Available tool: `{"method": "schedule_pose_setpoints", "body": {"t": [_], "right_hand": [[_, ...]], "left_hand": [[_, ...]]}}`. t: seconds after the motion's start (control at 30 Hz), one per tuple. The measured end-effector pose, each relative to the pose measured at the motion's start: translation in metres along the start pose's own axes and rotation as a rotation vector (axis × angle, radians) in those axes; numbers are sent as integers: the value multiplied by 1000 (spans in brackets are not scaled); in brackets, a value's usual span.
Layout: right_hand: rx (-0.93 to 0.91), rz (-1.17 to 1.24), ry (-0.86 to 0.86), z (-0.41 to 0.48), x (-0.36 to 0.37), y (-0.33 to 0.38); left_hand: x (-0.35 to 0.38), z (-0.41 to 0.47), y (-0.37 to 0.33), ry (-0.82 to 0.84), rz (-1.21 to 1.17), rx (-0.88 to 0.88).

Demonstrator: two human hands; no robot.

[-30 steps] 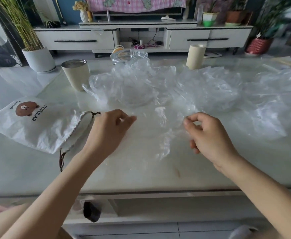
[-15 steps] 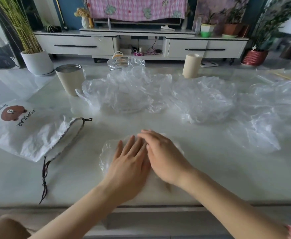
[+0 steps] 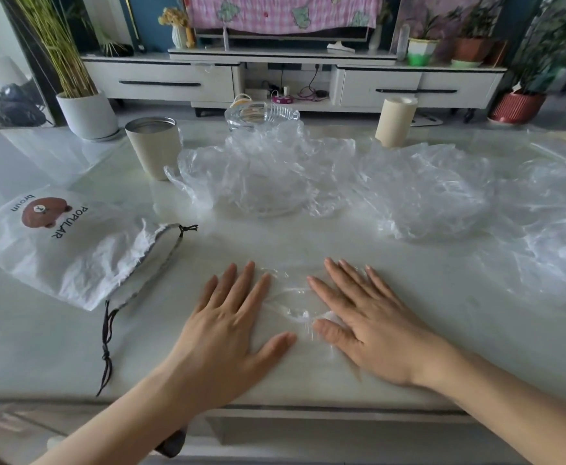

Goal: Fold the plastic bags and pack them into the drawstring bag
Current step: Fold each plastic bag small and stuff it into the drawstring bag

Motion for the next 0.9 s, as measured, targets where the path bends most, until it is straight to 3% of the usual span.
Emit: {"method": "schedule_pose_setpoints", "body": {"t": [0.17,0.27,0.33,0.43,0.57,0.63,0.77,0.9], "right_hand": [[-2,143,-146,-4,-13,-2],[-132,324,-325,-18,-37,0],[-166,475,-262,-29,-41,0],[-191,380,-210,-38,-27,1],[-219,281,-411,-30,-27,8],[-156,365,-433,-21,-31,7],[93,828,-262,-2,-34,-14],[242,935,-303,17,-33,-27]], "left_hand": [[-1,0,-2,-1,-16,25],[-21,-5,-5,-178,-145,139],[-37,-14,-4,-323,-207,197],[-41,-20,-4,-302,-295,248],[-27,-23,-7,-208,-212,333],[-28,-22,-8,-204,-184,357],[-32,-15,0,-265,-190,320],[-37,-3,13,-415,-260,172]]}}
Point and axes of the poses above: each hand's wrist, its own z-axis towards the middle knuckle, its own x-axis out of the palm, y = z × x, the point moved 7 cm from there along z, towards the middle knuckle, and after that the axes turned 13 degrees about x, right-handed, at the moved point
